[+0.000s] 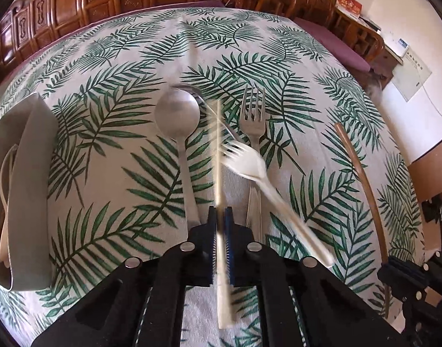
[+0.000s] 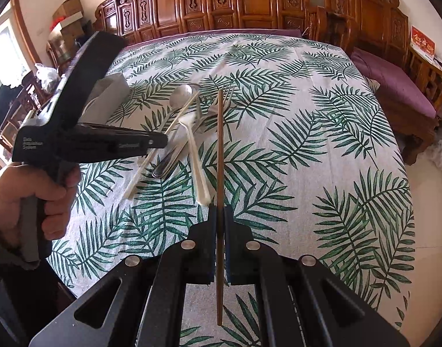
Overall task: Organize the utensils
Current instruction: 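Carry the chopstick into the grey tray and open the left tool while the right tool carries its chopstick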
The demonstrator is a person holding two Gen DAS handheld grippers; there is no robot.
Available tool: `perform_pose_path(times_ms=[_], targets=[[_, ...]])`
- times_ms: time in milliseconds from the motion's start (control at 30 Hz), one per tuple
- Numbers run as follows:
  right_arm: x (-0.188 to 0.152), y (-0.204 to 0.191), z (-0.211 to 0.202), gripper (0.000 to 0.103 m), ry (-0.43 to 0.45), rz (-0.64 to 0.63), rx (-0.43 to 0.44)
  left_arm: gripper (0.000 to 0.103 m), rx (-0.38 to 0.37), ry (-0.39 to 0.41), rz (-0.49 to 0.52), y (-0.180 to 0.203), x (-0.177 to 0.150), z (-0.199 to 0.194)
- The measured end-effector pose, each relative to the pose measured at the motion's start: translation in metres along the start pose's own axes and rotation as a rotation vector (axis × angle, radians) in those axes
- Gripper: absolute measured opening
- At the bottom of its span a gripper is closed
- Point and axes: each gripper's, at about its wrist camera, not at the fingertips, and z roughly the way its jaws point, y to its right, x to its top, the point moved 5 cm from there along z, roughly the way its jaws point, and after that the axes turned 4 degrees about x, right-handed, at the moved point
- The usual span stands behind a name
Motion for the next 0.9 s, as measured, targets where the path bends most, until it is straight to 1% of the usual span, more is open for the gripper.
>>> perform_pose_path(times_ms=[233,467,667,900], targets=[[0.006,-0.008,-0.007,0.006,0.017,-0.001,-0.015,0.004,-0.02,0.043,0.001,-0.014,-0.006,-0.031],[0.019,-0.036,-0.018,0.006,0.055,-0.037,-0.019,0.004,-0.021,0.105,0.008,-0.04,-0.008,-0.071],[0.029,-0.056,-0.019,0.006,0.057,-0.038,-0.008,0.004,-0.03,0.119,0.007,-0.065,-0.012,-0.097],[0.053,-0.083,-0.022,0.006,0.064,-0.036,0.019,0.004,-0.03,0.129,0.04,-0.098,-0.012,-0.12]])
